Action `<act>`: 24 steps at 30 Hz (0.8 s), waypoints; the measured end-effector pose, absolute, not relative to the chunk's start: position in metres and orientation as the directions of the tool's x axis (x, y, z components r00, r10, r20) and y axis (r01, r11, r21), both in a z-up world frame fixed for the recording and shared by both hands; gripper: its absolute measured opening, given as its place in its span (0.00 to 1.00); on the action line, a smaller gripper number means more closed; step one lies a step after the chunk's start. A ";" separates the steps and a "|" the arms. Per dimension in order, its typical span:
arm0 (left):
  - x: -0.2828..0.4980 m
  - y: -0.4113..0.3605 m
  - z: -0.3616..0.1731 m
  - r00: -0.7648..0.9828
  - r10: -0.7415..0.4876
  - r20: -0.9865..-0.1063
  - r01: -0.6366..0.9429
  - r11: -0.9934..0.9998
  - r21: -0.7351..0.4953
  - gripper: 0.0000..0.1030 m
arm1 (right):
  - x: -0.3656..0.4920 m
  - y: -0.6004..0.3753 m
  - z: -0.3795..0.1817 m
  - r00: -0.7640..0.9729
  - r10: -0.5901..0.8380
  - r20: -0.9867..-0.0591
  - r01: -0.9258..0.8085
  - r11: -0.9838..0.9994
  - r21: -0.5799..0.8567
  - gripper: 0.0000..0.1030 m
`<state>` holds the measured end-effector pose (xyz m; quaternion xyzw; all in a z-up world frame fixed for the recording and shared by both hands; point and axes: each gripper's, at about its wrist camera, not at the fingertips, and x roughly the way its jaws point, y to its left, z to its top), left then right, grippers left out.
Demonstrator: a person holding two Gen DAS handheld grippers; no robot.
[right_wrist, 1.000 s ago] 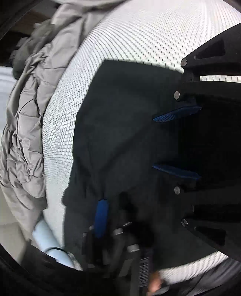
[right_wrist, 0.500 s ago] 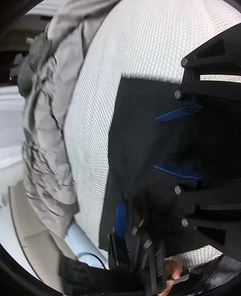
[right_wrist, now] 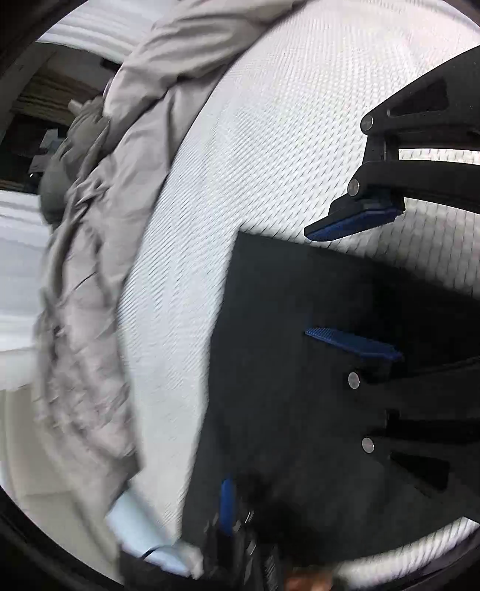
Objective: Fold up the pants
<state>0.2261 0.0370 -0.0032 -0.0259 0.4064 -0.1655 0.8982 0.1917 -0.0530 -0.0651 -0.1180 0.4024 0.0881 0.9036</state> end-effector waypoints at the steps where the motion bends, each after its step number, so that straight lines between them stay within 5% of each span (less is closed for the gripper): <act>1: 0.233 0.034 -0.003 0.612 -0.316 -0.725 0.270 0.945 -0.184 0.16 | 0.194 -0.047 -0.060 0.659 0.127 -0.742 -0.278 0.957 -0.082 0.49; 7: 0.260 0.038 -0.033 0.543 -0.295 -0.786 0.243 0.951 -0.190 0.15 | 0.233 -0.002 -0.093 0.571 0.157 -0.806 -0.346 0.936 -0.063 0.49; 14: 0.242 0.067 -0.025 0.565 -0.289 -0.773 0.211 0.956 -0.203 0.08 | 0.245 -0.037 -0.102 0.626 -0.180 -0.758 -0.116 0.941 -0.319 0.49; 20: 0.195 0.060 0.019 0.642 -0.340 -0.687 0.265 0.940 -0.217 0.17 | 0.204 -0.021 -0.066 0.668 0.042 -0.743 -0.248 0.954 -0.169 0.50; 24: 0.185 0.025 -0.012 0.504 -0.424 -0.752 0.384 0.891 -0.244 0.20 | 0.197 0.010 -0.082 0.551 0.227 -0.803 -0.395 0.919 -0.011 0.51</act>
